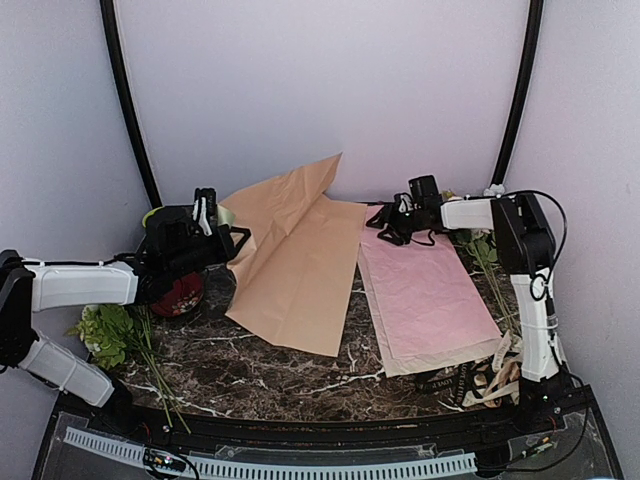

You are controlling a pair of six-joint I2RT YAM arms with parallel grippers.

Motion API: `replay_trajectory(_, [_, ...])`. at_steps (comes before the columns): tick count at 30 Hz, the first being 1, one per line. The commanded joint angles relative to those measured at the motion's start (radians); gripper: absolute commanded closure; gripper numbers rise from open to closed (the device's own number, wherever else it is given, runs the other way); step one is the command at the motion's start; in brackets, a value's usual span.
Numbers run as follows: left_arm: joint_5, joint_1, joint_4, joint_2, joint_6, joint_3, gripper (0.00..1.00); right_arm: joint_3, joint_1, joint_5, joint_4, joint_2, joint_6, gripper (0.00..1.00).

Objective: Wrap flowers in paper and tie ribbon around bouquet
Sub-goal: Unfold the folded wrapping paper at the center of the board.

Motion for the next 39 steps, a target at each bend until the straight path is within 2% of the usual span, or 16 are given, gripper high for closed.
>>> replay_trajectory(1, [0.015,-0.003,-0.008,-0.02,0.033,0.009,1.0,0.199,0.003,0.021,0.071,0.113,0.086,0.48])
replay_trajectory(9, [0.032,-0.003,-0.019,-0.022,0.072,0.011,1.0,0.451,0.002,0.104,0.078,0.314,0.188,0.52])
replay_trajectory(14, [0.053,-0.003,-0.014,-0.019,0.08,0.013,1.0,0.579,0.019,0.075,0.096,0.421,0.225,0.55])
replay_trajectory(23, [0.061,-0.003,-0.008,-0.011,0.095,0.01,1.0,0.571,0.061,0.014,0.195,0.456,0.282,0.56])
replay_trajectory(26, [0.058,-0.003,-0.006,-0.011,0.097,0.008,1.0,0.558,0.064,-0.024,0.248,0.457,0.325,0.66])
replay_trajectory(30, [0.032,-0.003,-0.013,-0.022,0.099,0.005,1.0,0.515,0.057,-0.025,0.283,0.41,0.341,1.0])
replay_trajectory(35, [-0.097,-0.002,-0.057,-0.115,0.163,-0.002,1.0,0.339,0.036,-0.023,0.298,0.208,0.252,1.0])
replay_trajectory(39, [-0.181,0.014,-0.125,-0.18,0.212,0.001,1.0,0.087,0.031,-0.003,0.274,-0.074,0.107,1.0])
